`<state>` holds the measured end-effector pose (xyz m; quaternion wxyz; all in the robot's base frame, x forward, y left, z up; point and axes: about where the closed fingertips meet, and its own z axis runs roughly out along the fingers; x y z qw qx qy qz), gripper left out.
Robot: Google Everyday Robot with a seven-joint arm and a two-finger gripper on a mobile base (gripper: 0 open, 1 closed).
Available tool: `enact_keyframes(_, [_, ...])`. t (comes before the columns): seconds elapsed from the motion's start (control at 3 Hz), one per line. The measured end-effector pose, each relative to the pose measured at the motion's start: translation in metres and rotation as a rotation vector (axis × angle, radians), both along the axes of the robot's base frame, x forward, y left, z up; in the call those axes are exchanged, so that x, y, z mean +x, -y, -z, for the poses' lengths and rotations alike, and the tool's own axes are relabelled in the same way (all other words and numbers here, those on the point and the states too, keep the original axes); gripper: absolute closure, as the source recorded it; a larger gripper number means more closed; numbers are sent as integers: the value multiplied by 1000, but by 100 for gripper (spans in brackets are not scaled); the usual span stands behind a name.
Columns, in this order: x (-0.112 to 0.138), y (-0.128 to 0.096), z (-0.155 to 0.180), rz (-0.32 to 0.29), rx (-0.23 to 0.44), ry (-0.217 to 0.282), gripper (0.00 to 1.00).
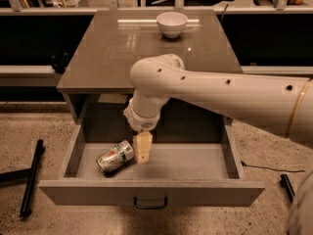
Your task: Pick 7up can from top drawer and place on counter
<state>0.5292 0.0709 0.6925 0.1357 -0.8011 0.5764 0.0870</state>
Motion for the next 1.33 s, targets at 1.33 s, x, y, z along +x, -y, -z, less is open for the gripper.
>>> enact_keyframes(1.33, [-4, -54, 71, -42, 28, -56, 25])
